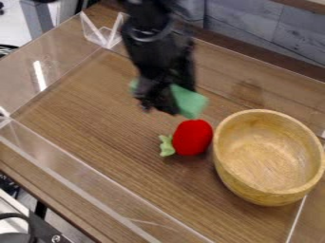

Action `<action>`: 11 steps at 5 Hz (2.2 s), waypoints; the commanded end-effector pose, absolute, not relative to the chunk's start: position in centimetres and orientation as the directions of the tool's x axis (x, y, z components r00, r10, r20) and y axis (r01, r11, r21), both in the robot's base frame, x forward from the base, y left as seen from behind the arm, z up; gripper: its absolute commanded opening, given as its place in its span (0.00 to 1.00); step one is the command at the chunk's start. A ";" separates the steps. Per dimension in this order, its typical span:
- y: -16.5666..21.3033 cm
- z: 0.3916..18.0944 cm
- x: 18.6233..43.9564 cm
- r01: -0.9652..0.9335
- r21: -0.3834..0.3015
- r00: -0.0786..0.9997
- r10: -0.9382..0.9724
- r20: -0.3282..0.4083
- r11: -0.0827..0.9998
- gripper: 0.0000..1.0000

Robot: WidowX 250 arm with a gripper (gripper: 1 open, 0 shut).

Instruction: Remove the green stick from the brown bowl and put it on the table

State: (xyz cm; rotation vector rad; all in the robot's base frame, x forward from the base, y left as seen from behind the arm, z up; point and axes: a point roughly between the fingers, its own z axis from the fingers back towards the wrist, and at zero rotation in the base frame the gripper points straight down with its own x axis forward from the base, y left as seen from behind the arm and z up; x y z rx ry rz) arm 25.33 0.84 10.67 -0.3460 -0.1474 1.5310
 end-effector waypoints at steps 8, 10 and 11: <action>5.0 6.5 24.0 -0.915 -0.386 -0.130 0.991 0.011 -0.116 0.00; 6.2 6.0 24.6 -0.925 -0.377 -0.049 0.999 0.013 -0.041 0.00; 5.9 5.9 23.9 -0.927 -0.372 -0.062 0.998 0.012 -0.053 0.00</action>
